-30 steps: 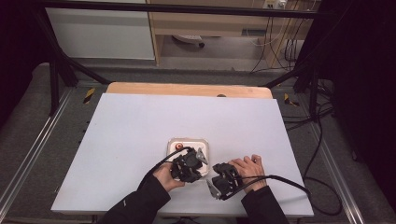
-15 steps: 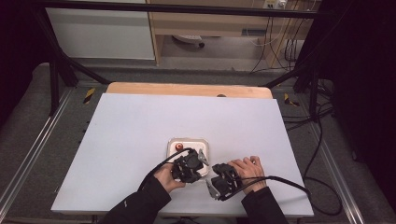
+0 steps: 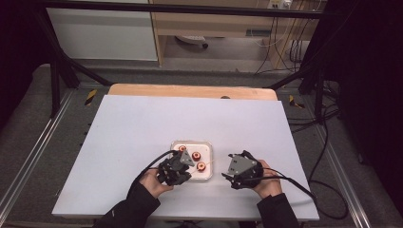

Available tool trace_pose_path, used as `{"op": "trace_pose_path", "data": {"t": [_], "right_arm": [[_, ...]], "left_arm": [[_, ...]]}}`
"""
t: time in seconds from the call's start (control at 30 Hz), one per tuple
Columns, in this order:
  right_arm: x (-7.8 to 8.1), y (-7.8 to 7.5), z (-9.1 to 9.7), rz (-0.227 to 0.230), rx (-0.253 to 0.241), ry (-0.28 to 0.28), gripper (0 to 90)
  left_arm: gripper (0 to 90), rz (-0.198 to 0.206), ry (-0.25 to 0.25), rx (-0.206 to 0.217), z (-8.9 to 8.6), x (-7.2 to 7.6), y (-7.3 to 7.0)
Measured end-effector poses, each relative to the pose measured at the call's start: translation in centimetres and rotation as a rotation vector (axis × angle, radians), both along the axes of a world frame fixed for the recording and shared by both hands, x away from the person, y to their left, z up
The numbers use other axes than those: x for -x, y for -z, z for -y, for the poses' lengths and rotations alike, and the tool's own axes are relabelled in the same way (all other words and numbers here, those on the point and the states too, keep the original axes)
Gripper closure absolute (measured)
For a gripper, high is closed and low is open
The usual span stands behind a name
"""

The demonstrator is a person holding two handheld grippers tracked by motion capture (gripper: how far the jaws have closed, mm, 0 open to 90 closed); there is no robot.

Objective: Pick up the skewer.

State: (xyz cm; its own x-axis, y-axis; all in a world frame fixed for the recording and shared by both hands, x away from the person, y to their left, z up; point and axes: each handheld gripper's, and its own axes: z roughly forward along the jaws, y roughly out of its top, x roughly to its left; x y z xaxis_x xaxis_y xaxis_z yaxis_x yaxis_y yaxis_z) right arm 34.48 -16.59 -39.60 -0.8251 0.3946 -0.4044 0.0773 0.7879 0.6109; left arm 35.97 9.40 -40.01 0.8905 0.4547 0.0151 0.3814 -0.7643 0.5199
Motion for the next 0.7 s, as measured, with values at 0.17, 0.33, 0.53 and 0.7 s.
{"op": "trace_pose_path", "data": {"t": [0.17,0.33,0.53,0.7], "right_arm": [[-0.6,0.5,1.2,-0.095,-0.081,0.132,23.2],[-1.0,0.7,1.5,-0.158,-0.125,0.234,13.3],[-1.4,0.4,1.4,-0.208,-0.185,0.265,11.1],[-1.9,0.2,1.3,-0.28,-0.225,0.289,7.5]], "left_arm": [[88.3,0.037,-0.044,0.052,-2.0,0.5,-0.1],[88.3,0.058,-0.081,0.102,-3.7,1.0,0.0],[88.2,0.068,-0.11,0.138,-5.5,1.5,0.5],[88.2,0.076,-0.129,0.178,-6.5,1.9,0.9]]}}
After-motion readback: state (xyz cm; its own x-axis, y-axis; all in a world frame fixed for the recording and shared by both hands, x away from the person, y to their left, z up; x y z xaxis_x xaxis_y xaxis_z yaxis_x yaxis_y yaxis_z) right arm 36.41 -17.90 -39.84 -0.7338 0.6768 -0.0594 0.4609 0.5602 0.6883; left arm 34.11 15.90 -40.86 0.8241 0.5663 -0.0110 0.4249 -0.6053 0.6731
